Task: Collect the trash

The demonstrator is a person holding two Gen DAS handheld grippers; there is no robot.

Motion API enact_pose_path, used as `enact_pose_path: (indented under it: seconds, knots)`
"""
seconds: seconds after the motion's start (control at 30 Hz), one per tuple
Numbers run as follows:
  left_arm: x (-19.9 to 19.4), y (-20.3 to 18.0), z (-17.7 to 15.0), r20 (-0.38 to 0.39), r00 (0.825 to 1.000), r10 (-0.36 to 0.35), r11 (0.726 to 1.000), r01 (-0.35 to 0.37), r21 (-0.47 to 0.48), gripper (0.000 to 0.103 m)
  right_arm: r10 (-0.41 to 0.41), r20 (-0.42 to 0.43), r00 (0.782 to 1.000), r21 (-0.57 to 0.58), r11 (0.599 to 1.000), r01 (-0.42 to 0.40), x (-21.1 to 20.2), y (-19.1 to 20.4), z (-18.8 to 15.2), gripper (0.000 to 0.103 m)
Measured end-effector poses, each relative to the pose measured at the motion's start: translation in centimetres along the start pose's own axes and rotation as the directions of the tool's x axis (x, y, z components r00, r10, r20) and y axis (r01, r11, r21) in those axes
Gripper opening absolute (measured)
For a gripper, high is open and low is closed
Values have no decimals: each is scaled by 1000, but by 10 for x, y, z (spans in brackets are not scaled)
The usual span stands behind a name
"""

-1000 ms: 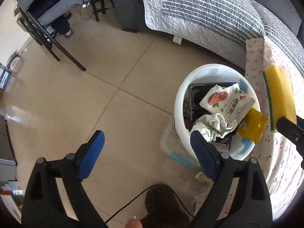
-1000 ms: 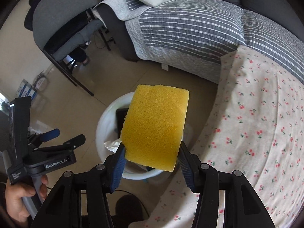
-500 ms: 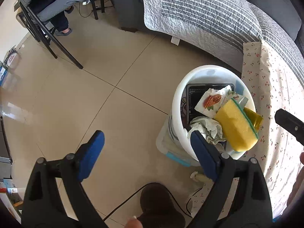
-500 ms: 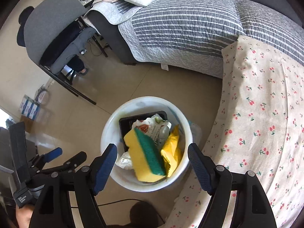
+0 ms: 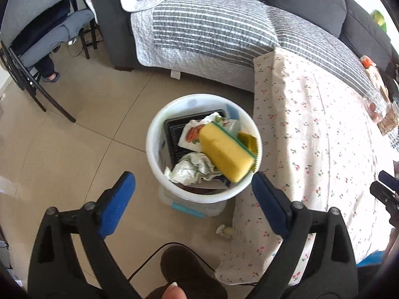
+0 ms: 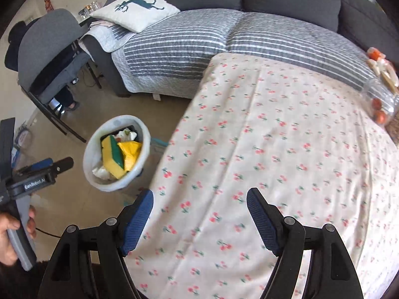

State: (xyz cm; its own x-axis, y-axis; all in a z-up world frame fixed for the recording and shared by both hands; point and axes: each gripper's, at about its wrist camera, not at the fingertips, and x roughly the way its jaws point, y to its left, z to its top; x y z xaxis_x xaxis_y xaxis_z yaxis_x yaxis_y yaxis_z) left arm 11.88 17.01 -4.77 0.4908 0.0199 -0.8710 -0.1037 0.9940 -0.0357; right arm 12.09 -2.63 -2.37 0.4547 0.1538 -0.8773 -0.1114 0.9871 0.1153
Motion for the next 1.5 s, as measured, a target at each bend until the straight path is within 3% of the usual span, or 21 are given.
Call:
enact_pose_path:
  seconds: [0.2,0.3,0.5,0.6,1.0,1.5]
  knots:
    - [-37,-46,-22,78,995,-62,996,57,69,102,-103,30,994,92,991,100,-61,-58,-39,82]
    - [-53,-69,-36,100,991,-90,991,79,104,102,-155,93,984,115,983,144,-97,-74,-56,87]
    - [-81,-104,-61,182,979,-91,985,61,160,102,-299,245,922,212,945,250,-146,-100,-110,93]
    - [-85,-113,-67,196,976,-97,986,67,155,102,-392,238,889,231,912,340,-147,-111,-124,93]
    - [-93,-154,-85,268,958,-102,970,36,240,102,-358,233,904,237,923,304,-146,-121,-129,93]
    - [-92,-157,-89,261,959,-109,968,43,248,102,-330,213,919,214,934,286,-135,-115,-128,93]
